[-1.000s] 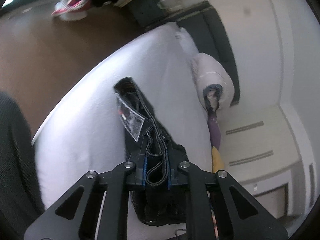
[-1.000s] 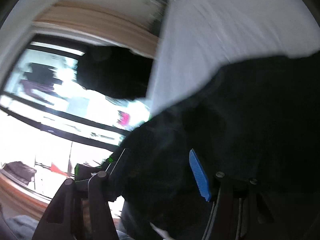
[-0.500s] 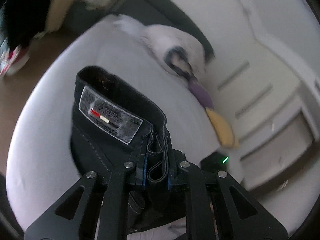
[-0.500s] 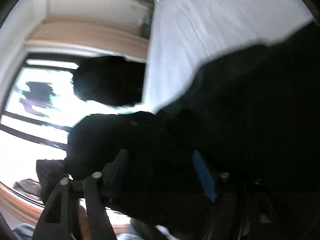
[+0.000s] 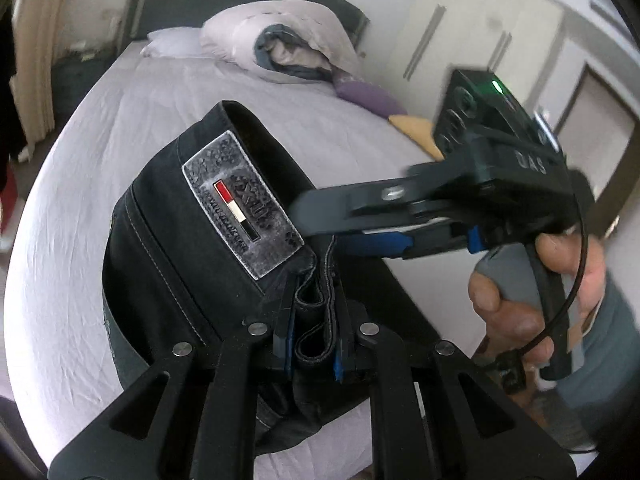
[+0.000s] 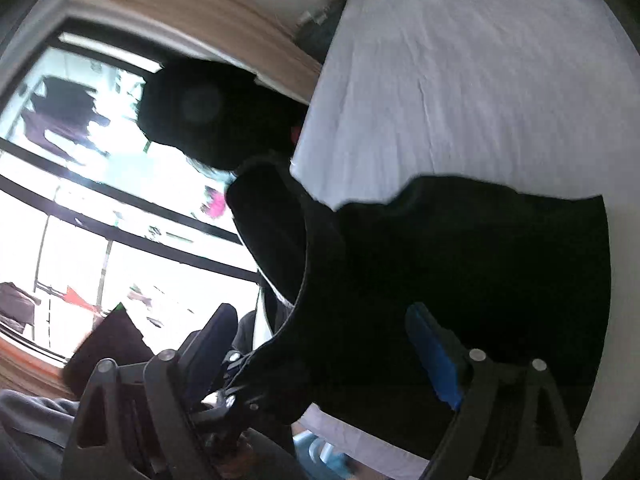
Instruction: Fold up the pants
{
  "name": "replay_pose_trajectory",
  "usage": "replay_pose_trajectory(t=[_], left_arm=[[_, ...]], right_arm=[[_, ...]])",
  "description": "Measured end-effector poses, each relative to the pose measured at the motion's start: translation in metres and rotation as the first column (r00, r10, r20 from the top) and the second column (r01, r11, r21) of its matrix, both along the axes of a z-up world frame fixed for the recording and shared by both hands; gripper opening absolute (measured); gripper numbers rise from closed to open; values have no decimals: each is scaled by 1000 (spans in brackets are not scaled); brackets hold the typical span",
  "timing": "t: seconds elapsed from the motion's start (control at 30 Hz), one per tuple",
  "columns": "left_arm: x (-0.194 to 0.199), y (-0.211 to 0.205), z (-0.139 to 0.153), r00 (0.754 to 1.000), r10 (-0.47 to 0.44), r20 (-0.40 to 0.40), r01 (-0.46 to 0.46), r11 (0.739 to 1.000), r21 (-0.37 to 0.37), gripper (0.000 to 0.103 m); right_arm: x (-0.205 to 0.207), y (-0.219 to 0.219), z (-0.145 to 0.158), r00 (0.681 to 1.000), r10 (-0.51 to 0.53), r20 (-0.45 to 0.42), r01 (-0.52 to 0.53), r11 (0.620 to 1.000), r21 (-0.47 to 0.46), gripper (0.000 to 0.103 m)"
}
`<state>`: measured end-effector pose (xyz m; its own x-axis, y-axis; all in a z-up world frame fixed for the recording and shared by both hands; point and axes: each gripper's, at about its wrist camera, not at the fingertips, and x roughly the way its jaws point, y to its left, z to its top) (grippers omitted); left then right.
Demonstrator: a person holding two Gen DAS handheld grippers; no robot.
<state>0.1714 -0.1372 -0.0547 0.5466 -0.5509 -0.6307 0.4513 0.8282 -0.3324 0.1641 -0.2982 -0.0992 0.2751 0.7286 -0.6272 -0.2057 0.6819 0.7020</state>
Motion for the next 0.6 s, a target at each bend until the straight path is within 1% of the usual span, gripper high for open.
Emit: replay_pose_trajectory(t=[0.03,0.07,0.1,0.13,0.2,0.27,0.3,0.33,0.47,0.6], left_arm=[[-2,-5,-2,1000,-12,5,12,1000,18,12],[-5,-12,-4,1000,-25,12,25,999,38,11],[-6,-18,-5,999,-38,20,37,998,56,12],[-2,-29,-5,998,-58,34,54,995,84,12],[0,-39,-7,995,-84,51,78,991,109,11],[-6,-51,-7,991,-113,71,103,986,130,11],[-9,-58,-7,989,-127,80,116,984,135,11],[-11,-57,-9,987,-136,85,123,983,135,11],[-14,-86,-11,978,-187,91,172,974,147,11],[-6,-117,-19,970,-233,75,218,962,165,11]], right_arm=[[-1,3,0,1000,5,2,-5,1000,-16,87],[-4,9,1,1000,9,15,-8,998,-68,81],[-4,12,2,1000,14,23,-12,994,-110,71],[-5,15,4,999,22,29,-18,989,-148,65],[-3,22,7,998,42,37,-31,968,-250,29],[-8,19,10,998,44,54,-26,952,-305,23],[-9,15,12,997,40,60,-19,949,-316,19],[-12,8,15,997,34,73,-9,948,-317,18],[-19,-24,16,996,0,86,24,960,-278,17],[-20,-60,-1,996,-53,70,67,971,-228,16]])
